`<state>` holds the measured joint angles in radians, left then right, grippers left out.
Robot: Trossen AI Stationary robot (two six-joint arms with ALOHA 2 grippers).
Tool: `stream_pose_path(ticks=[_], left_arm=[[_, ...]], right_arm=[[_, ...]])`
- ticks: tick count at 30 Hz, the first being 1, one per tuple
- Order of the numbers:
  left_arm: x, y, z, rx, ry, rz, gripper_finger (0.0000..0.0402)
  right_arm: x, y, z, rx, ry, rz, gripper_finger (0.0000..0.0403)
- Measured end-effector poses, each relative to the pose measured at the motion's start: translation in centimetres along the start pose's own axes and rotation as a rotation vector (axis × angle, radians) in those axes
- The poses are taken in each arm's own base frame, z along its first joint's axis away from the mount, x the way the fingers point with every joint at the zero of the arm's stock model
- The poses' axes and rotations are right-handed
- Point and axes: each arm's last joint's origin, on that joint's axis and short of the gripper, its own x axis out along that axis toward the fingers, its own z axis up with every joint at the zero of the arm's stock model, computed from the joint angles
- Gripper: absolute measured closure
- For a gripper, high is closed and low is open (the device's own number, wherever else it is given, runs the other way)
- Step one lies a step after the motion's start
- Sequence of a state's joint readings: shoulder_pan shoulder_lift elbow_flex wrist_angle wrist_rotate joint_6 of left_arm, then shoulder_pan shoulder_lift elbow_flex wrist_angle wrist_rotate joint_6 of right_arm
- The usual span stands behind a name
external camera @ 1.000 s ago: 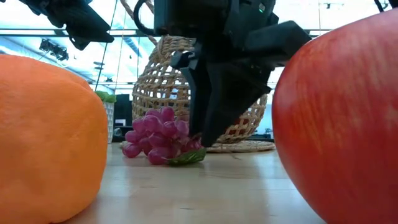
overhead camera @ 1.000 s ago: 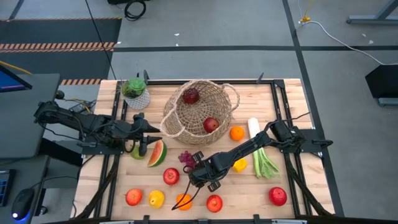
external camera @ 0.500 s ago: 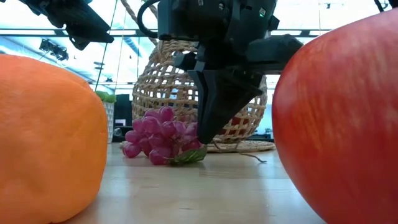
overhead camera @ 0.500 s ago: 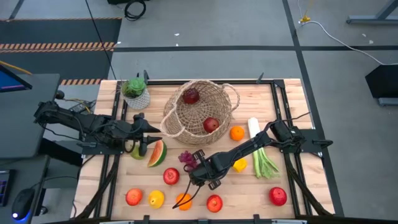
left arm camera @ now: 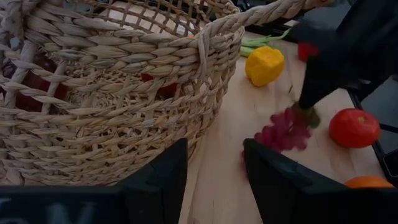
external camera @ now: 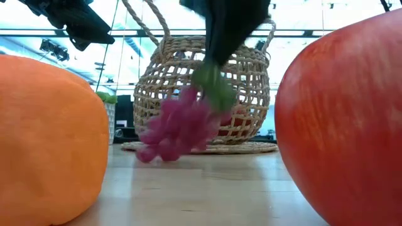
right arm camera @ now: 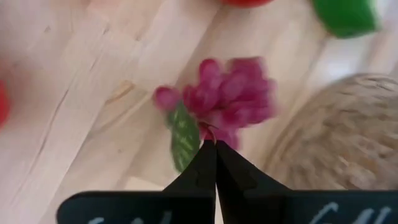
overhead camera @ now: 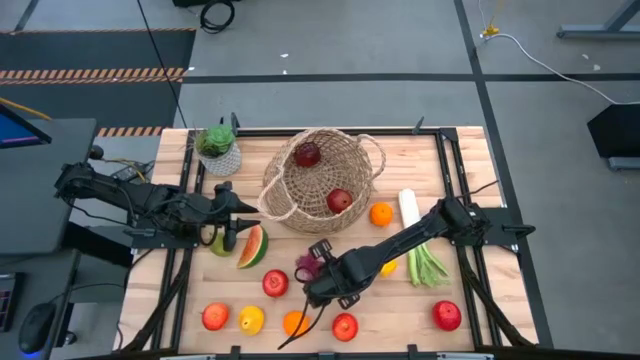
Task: Build produce basket
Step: Put the grapes into the basket
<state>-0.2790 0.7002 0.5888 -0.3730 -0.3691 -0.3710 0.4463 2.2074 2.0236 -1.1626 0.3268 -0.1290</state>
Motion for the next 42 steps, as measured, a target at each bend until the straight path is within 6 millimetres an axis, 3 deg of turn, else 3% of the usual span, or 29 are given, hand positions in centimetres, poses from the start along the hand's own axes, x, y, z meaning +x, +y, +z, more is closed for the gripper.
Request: stream_pose_path(ticks=[11, 25, 32, 42], left_arm=[[0.0, 0.0, 0.0, -0.001, -0.001, 0.000, 0.0237], [0.0, 0.0, 0.0, 0.010, -0.001, -0.001, 0.0237], [0.0, 0.0, 0.0, 0.007, -0.002, -0.001, 0.0237], [0.0, 0.0, 0.0, 0.015, -0.002, -0.001, 0.0237]], right_arm=[[-8.8, -2.2, 0.3, 0.053, -0.069, -0.147, 0.0400], [-17.9, -6.9, -5.2, 0.230, -0.200, -0.415, 0.0400], [-19.3, -10.5, -7.4, 0.334, -0.211, -0.474, 0.0400], [-18.3, -14.5, -8.9, 0.408, -0.164, -0.462, 0.0400]])
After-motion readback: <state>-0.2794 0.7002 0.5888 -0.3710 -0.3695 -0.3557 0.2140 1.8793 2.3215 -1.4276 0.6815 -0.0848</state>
